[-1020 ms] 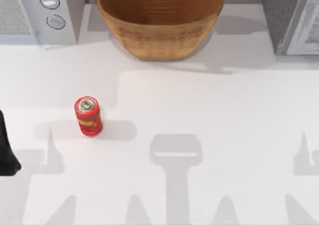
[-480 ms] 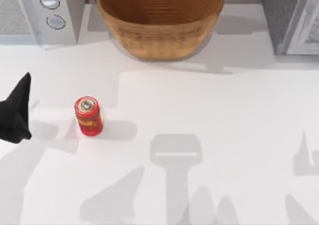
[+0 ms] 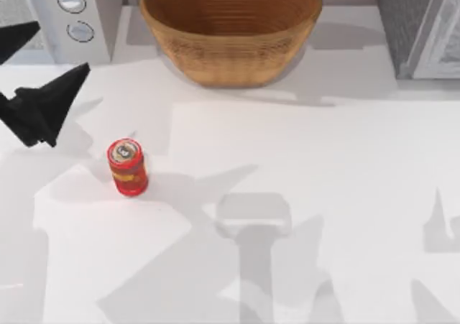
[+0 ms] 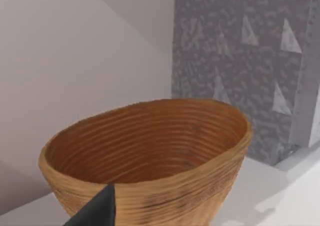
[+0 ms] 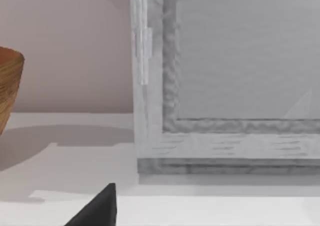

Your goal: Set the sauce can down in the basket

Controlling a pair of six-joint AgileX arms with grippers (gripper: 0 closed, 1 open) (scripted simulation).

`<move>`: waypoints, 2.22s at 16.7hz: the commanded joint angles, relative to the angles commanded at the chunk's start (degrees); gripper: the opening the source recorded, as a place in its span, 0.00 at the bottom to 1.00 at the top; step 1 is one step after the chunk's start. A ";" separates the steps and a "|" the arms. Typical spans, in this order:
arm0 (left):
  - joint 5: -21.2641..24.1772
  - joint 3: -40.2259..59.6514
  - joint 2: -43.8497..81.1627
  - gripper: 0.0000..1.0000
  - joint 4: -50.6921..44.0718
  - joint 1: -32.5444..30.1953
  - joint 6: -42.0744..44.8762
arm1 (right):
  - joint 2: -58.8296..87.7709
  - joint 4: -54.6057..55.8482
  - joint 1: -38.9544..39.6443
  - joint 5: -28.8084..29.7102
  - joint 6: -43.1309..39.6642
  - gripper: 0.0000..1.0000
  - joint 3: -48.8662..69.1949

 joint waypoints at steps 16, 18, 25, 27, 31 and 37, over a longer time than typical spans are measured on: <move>43.04 22.35 64.49 1.00 44.96 5.37 -2.22 | 0.00 0.00 0.00 0.00 0.00 1.00 0.00; 43.12 22.39 64.61 1.00 45.04 5.38 -2.23 | 0.00 0.00 0.00 0.00 0.00 1.00 0.00; 40.04 27.13 67.94 1.00 42.71 3.02 -1.21 | 0.00 0.00 0.00 0.00 0.00 1.00 0.00; 39.52 26.54 67.29 1.00 41.17 1.70 0.17 | 0.00 0.00 0.00 0.00 0.00 1.00 0.00; 36.93 24.89 65.39 1.00 36.93 -0.83 4.18 | 0.00 0.00 0.00 0.00 0.00 1.00 0.00; 33.06 22.09 62.07 1.00 29.94 -4.58 10.66 | 0.00 0.00 0.00 0.00 0.00 1.00 0.00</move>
